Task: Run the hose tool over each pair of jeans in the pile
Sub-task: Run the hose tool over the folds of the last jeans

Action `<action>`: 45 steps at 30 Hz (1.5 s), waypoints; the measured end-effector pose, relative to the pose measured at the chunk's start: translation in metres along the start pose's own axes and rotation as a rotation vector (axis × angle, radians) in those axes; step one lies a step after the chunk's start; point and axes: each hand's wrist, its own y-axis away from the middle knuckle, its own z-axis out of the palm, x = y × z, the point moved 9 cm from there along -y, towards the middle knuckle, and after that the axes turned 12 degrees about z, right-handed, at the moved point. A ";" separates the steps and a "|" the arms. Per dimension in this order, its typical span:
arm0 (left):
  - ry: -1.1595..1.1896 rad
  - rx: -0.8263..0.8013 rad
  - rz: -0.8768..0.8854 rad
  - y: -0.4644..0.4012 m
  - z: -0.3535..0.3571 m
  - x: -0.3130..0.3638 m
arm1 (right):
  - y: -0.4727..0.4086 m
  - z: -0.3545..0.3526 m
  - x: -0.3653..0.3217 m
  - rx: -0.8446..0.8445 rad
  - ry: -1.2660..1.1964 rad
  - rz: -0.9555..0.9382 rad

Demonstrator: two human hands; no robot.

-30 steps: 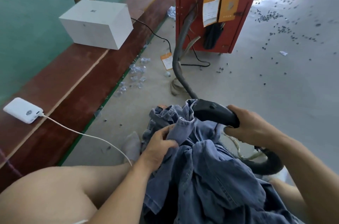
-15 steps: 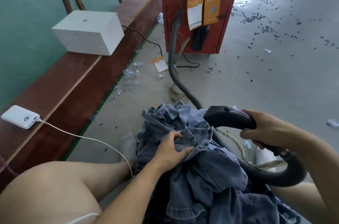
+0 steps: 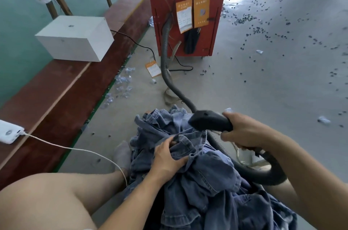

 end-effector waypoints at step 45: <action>1.012 0.080 -0.063 0.015 -0.013 -0.010 | 0.025 0.047 -0.059 -0.167 0.252 -0.323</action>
